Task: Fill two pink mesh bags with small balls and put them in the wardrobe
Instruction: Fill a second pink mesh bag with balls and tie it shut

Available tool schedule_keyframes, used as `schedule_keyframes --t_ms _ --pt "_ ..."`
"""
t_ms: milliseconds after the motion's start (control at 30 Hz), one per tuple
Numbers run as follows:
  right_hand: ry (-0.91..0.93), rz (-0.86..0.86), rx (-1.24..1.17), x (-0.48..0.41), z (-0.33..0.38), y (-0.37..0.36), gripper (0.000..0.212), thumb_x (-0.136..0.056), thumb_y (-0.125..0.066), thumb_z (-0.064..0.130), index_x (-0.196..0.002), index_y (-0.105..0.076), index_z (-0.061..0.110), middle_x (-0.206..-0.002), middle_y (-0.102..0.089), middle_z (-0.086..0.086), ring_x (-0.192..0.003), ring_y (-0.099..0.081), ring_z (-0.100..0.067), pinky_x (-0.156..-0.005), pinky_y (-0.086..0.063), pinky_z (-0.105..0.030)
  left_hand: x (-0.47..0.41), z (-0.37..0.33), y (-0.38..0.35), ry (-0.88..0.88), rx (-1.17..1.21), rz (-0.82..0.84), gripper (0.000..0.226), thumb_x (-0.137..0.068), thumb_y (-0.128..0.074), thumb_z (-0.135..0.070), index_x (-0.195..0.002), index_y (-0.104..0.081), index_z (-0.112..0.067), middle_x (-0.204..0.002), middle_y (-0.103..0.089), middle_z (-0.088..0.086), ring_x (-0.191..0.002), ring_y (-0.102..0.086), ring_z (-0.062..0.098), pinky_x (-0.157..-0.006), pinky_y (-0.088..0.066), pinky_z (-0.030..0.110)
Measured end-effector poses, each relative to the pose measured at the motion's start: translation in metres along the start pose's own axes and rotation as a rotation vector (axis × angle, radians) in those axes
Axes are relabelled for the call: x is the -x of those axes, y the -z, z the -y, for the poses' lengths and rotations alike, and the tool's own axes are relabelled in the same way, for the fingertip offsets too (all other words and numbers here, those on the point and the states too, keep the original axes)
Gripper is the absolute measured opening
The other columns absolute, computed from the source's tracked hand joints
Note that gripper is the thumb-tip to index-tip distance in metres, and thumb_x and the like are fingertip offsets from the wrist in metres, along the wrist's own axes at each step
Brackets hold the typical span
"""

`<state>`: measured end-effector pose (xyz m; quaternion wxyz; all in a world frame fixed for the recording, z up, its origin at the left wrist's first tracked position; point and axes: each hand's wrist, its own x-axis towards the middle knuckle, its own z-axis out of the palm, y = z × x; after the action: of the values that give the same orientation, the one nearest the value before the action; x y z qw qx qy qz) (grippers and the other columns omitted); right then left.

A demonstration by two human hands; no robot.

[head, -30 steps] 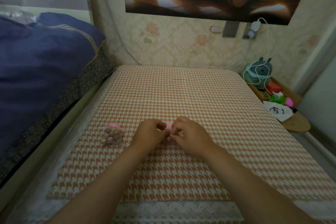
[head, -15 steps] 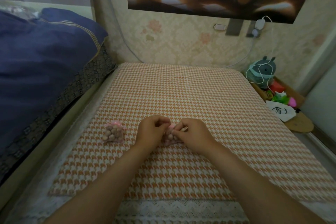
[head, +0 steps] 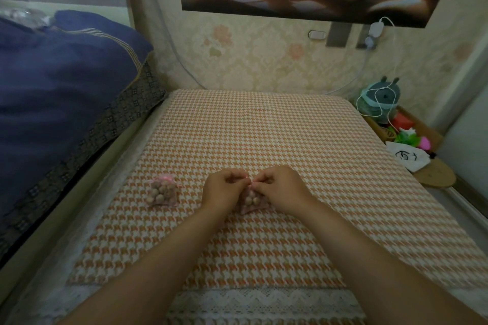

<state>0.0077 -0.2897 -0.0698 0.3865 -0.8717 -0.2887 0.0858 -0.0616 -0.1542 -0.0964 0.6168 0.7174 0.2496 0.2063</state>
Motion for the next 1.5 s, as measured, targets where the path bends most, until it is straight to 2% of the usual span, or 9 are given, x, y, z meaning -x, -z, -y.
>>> schedule_keyframes --t_ms 100,300,433,500,700,900,1100,1267,1500 --pt "0.138 0.015 0.151 0.004 0.005 0.005 0.007 -0.086 -0.074 0.034 -0.09 -0.079 0.032 -0.094 -0.075 0.015 -0.087 -0.067 -0.003 -0.084 -0.055 -0.033 0.003 0.001 -0.001 -0.073 -0.104 0.008 0.013 -0.081 -0.07 -0.005 -0.085 -0.076 -0.017 -0.079 -0.074 0.0 -0.072 -0.069 0.011 -0.069 -0.056 0.022" --pt "0.335 0.057 0.313 0.007 0.008 0.013 0.008 -0.087 -0.073 0.035 -0.093 -0.079 0.033 -0.117 -0.055 0.018 -0.105 -0.056 -0.004 -0.088 -0.051 -0.034 0.007 -0.002 0.003 -0.114 -0.189 0.07 0.022 -0.083 -0.066 -0.009 -0.099 -0.068 -0.025 -0.072 -0.073 -0.003 -0.055 -0.065 0.002 -0.051 -0.049 0.017" --pt "0.37 0.056 0.271 0.003 0.006 0.018 0.008 -0.086 -0.075 0.03 -0.093 -0.08 0.03 -0.115 -0.06 0.018 -0.104 -0.06 -0.004 -0.09 -0.05 -0.031 0.008 -0.002 0.004 -0.134 -0.174 0.143 0.034 -0.081 -0.072 -0.011 -0.106 -0.06 -0.031 -0.074 -0.074 -0.003 -0.065 -0.069 0.007 -0.062 -0.056 0.027" --pt "0.357 0.071 0.21 0.002 0.006 0.02 0.008 -0.084 -0.078 0.025 -0.09 -0.081 0.029 -0.104 -0.065 0.017 -0.094 -0.063 -0.004 -0.087 -0.051 -0.03 0.01 -0.003 0.004 -0.16 -0.156 0.194 0.035 -0.082 -0.073 -0.009 -0.109 -0.059 -0.027 -0.069 -0.073 -0.005 -0.062 -0.067 0.0 -0.061 -0.053 0.02" --pt "0.187 0.061 0.002 0.001 0.001 0.018 0.013 -0.084 -0.078 0.018 -0.085 -0.081 0.032 -0.079 -0.072 0.016 -0.079 -0.066 0.003 -0.072 -0.049 -0.013 0.014 -0.005 0.004 -0.176 -0.139 0.213 0.034 -0.081 -0.077 -0.01 -0.108 -0.06 -0.022 -0.067 -0.072 -0.005 -0.061 -0.067 -0.001 -0.054 -0.051 0.013" --pt "-0.192 0.037 -0.238 0.002 0.006 0.019 0.008 -0.088 -0.075 0.013 -0.081 -0.079 0.014 -0.066 -0.071 -0.002 -0.044 -0.056 -0.006 -0.047 -0.045 -0.022 0.017 -0.008 0.0 -0.275 -0.322 0.181 0.025 -0.078 -0.077 -0.017 -0.099 -0.066 -0.027 -0.072 -0.074 -0.011 -0.067 -0.066 -0.001 -0.066 -0.05 0.017" --pt "-0.53 0.117 -0.412 0.006 0.014 0.018 0.01 -0.088 -0.069 0.003 -0.095 -0.073 -0.004 -0.07 -0.063 -0.011 -0.043 -0.044 -0.011 -0.041 -0.038 -0.022 0.024 -0.011 -0.001 -0.532 -0.622 0.157 0.029 -0.086 -0.069 -0.016 -0.115 -0.07 -0.019 -0.095 -0.073 -0.005 -0.079 -0.062 0.004 -0.081 -0.047 0.018" --pt "-0.622 0.225 -0.462 0.007 0.013 0.021 0.017 -0.094 -0.063 0.004 -0.076 -0.065 0.005 -0.062 -0.057 -0.004 -0.041 -0.037 -0.007 -0.037 -0.035 -0.016 0.025 -0.006 -0.002 -0.69 -0.674 0.175 0.025 -0.092 -0.058 -0.018 -0.113 -0.071 -0.017 -0.101 -0.07 0.003 -0.093 -0.062 0.018 -0.085 -0.047 0.028" --pt "-0.553 0.162 -0.41 0.007 0.008 0.023 0.012 -0.088 -0.074 0.009 -0.089 -0.073 -0.003 -0.07 -0.066 -0.009 -0.043 -0.042 -0.01 -0.046 -0.046 -0.025 0.02 -0.006 -0.001 -0.633 -0.679 0.196 0.013 -0.089 -0.063 -0.016 -0.093 -0.075 -0.016 -0.088 -0.071 0.001 -0.087 -0.061 0.017 -0.08 -0.046 0.031"
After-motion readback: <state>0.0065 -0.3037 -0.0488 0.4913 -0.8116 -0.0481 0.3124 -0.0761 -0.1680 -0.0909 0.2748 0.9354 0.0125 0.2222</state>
